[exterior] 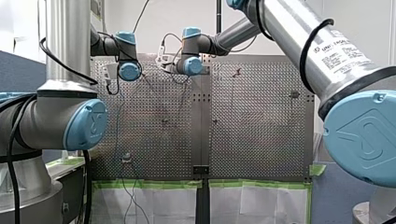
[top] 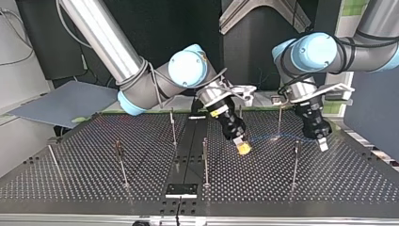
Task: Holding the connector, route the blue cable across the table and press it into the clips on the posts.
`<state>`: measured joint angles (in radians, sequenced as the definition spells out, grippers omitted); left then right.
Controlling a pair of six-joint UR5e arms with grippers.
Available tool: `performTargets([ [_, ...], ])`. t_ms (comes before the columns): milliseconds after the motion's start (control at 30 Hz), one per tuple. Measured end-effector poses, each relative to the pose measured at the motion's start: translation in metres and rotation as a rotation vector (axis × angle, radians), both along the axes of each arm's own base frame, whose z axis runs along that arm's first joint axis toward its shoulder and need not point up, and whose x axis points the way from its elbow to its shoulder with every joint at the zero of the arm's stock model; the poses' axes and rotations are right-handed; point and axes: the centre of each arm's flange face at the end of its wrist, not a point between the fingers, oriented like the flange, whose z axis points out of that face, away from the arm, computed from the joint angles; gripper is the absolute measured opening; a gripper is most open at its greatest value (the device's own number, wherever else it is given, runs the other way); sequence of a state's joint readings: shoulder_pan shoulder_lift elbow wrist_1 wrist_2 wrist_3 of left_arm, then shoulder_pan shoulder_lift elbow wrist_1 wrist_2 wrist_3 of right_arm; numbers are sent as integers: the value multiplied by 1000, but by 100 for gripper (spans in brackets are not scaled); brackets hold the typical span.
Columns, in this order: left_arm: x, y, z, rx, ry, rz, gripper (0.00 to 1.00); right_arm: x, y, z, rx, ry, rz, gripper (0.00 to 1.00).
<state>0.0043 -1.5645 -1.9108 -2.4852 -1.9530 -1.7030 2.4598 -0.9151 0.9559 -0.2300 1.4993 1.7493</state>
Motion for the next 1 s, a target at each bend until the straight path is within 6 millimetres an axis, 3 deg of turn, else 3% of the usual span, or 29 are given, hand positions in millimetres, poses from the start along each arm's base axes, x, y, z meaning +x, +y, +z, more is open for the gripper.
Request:
performTargets([
  [467,-15,0,-21,4,80,6,0,-4,3,-4,37,44,-4,0],
  [733,-6,4,-17,-13,11,-32,0,-4,3,-5,43,49,-8,0],
  [1000,14,13,-31,-17,-15,-48,0,-5,0,-5,38,41,-14,0],
])
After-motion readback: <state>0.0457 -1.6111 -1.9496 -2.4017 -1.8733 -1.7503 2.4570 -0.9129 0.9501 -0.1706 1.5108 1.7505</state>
